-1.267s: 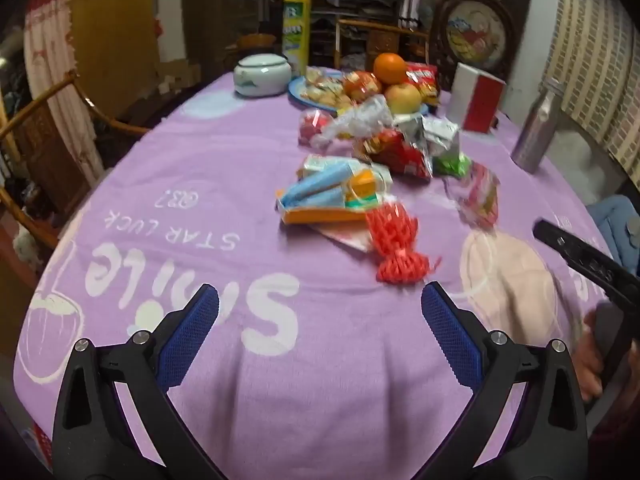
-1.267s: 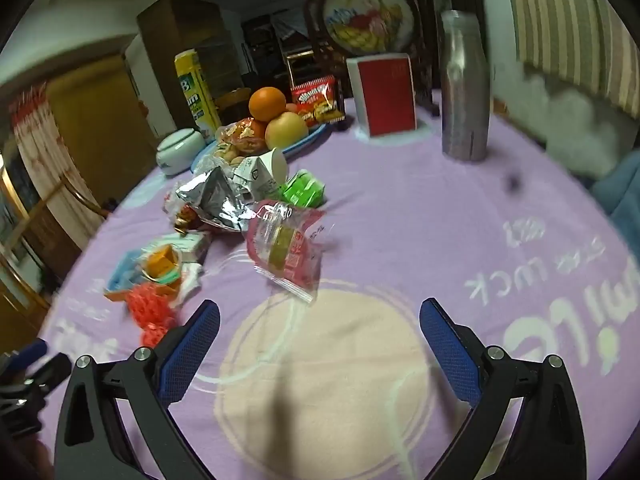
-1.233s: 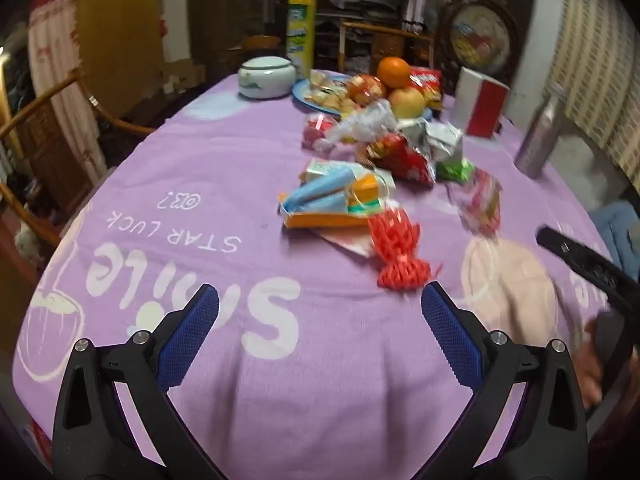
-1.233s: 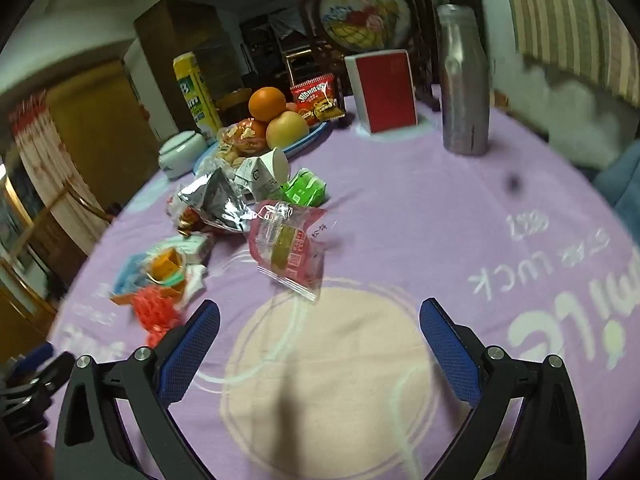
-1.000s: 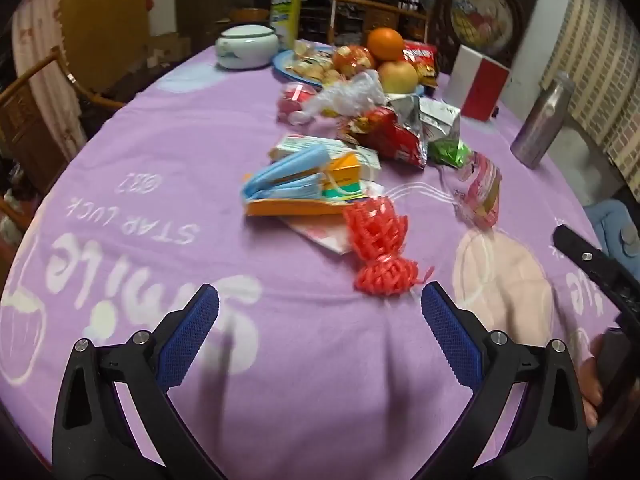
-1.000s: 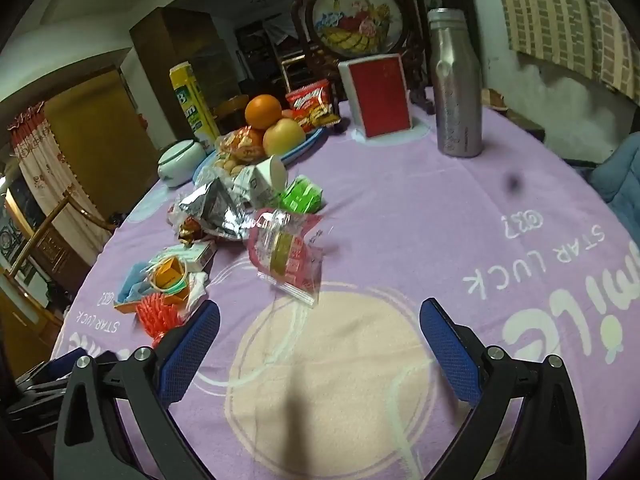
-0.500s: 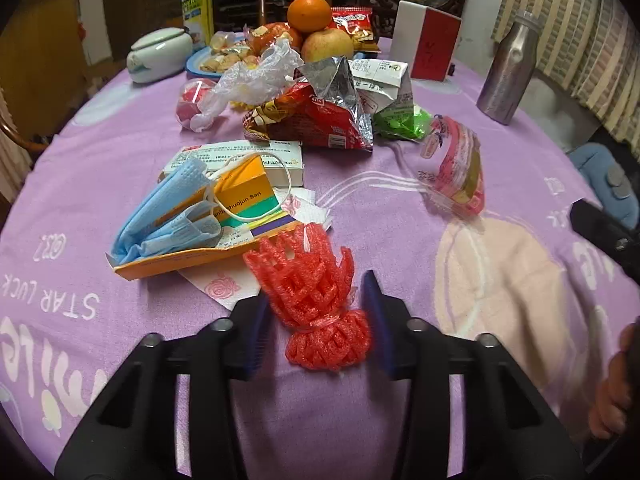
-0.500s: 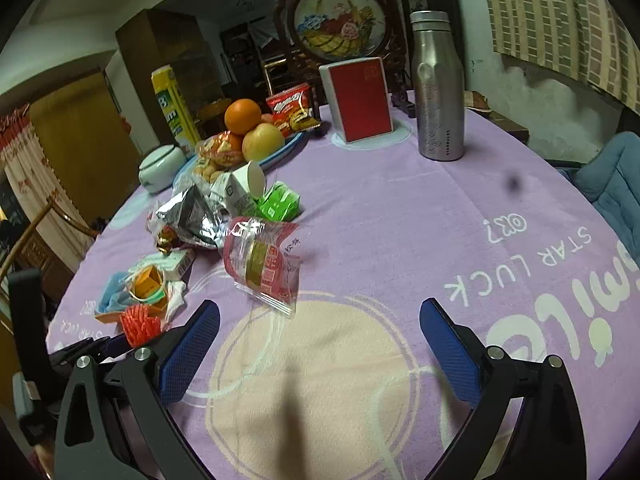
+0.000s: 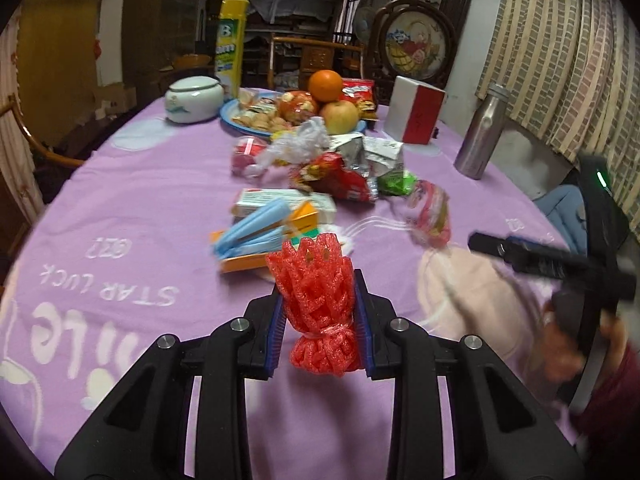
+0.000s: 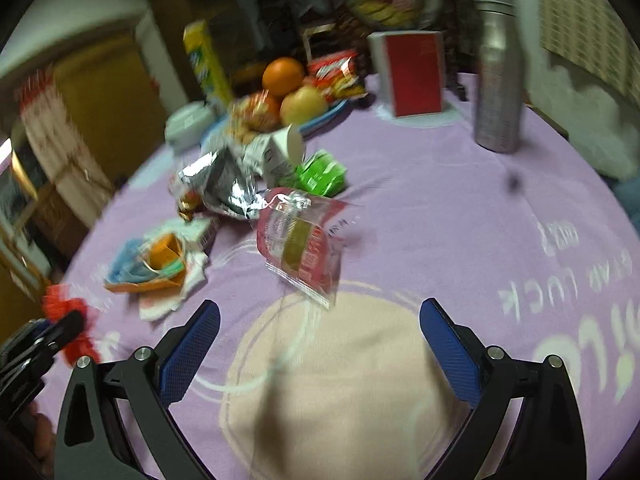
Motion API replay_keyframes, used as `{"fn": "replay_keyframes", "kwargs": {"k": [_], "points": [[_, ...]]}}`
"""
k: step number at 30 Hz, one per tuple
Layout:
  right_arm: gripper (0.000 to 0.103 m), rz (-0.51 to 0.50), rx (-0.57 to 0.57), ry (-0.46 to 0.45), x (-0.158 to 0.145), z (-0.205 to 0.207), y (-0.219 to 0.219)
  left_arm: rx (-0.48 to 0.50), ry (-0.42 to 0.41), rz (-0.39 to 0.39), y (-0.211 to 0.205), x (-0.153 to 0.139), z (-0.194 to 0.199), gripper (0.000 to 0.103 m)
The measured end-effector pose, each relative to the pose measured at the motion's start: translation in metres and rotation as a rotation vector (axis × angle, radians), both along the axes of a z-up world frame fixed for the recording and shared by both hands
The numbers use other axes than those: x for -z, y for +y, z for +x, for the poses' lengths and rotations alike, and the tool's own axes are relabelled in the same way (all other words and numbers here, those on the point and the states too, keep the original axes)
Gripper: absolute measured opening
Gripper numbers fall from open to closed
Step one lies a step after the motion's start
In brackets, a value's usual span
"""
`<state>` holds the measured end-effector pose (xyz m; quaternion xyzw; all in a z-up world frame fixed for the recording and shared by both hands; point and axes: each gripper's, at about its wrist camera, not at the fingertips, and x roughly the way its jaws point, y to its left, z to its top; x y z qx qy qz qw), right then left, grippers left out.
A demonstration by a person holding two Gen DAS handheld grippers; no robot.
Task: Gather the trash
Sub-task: 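Grasp the red mesh net with the left tool while the right tool grasps the pink snack bag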
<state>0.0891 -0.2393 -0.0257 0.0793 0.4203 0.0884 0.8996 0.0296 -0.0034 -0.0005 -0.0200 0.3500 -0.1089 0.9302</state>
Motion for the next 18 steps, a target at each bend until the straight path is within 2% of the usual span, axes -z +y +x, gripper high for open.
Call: {"fn": "replay_keyframes", "kwargs": {"k": [3,5,7,9,11,13,14,15,16,18], "points": [[0.098,-0.032,-0.044,0.022,-0.009,0.033,0.014,-0.046,0.008,0.046,0.011,0.007,-0.001,0.032],[0.098,-0.051,-0.034,0.025,-0.008,0.051,0.020,-0.072,0.031,0.038,0.018,0.013,0.003,0.032],[0.098,-0.042,-0.015,0.047,0.000,0.063,0.021,-0.098,0.043,0.033,0.024,0.017,0.006,0.032],[0.098,0.012,0.007,0.081,0.015,0.072,0.018,-0.116,0.045,0.042,0.027,0.019,0.009,0.032],[0.098,0.011,0.021,0.085,0.025,0.075,0.016,-0.130,0.045,0.058,0.029,0.021,0.011,0.032],[0.085,-0.010,0.015,0.078,0.030,0.077,0.017,-0.135,0.048,0.073,0.029,0.024,0.015,0.032],[0.082,-0.011,0.008,0.072,0.030,0.078,0.017,-0.136,0.048,0.077,0.030,0.024,0.016,0.032],[0.075,-0.006,0.008,0.065,0.030,0.078,0.016,-0.136,0.048,0.080,0.030,0.025,0.017,0.032],[0.061,-0.002,0.008,0.059,0.030,0.078,0.016,-0.136,0.048,0.083,0.029,0.025,0.017,0.032],[0.050,-0.013,-0.016,0.050,0.029,0.079,0.018,-0.134,0.052,0.083,0.029,0.026,0.018,0.032]]}}
